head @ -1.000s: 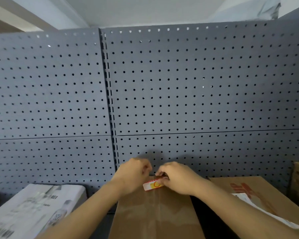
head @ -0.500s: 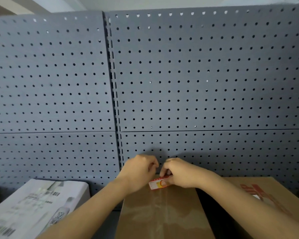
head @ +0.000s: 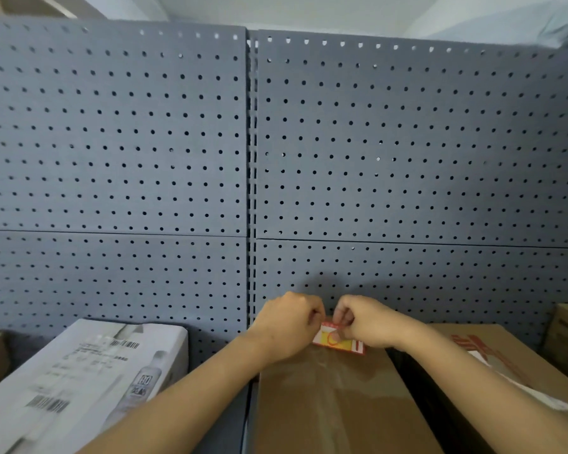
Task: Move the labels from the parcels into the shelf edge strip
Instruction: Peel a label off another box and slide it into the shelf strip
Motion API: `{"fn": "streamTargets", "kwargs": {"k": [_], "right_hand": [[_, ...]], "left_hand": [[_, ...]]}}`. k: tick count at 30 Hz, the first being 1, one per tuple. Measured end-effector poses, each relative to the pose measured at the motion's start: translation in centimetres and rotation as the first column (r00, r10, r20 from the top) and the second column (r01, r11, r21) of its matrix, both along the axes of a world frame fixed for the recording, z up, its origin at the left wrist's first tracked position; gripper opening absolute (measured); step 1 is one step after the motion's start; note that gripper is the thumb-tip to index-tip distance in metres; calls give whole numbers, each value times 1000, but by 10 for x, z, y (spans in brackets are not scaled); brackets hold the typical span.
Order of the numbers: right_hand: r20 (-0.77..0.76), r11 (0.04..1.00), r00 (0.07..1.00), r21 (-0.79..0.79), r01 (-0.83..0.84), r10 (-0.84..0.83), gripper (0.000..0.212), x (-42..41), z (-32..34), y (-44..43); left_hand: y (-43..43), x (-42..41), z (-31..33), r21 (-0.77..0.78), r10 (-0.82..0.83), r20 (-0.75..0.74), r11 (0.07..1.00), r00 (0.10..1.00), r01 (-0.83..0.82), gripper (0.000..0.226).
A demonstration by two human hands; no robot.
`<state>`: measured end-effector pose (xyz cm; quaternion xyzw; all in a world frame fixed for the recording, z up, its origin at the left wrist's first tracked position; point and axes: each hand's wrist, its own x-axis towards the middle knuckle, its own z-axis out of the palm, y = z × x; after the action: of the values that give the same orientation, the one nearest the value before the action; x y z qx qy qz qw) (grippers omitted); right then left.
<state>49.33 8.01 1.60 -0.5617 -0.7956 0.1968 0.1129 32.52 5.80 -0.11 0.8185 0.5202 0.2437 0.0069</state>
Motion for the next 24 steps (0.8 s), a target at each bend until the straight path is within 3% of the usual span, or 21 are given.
{"fn": "streamTargets", "kwargs": {"k": [11,19,24], "right_hand": [[-190,966,981,245,79,-32,21,32,12,-81],[-288,882,955,466,76,70,31,55,-6,-164],[-295,860,948,508,54,115,24,58,-25,-206]], "left_hand": [[-75,24,19,68,7,41,998,999,-9,21],[-170,39,6,92,55,80,994,995,-62,19],[-208,42,-14,61,55,135,996,989,-64,18]]}}
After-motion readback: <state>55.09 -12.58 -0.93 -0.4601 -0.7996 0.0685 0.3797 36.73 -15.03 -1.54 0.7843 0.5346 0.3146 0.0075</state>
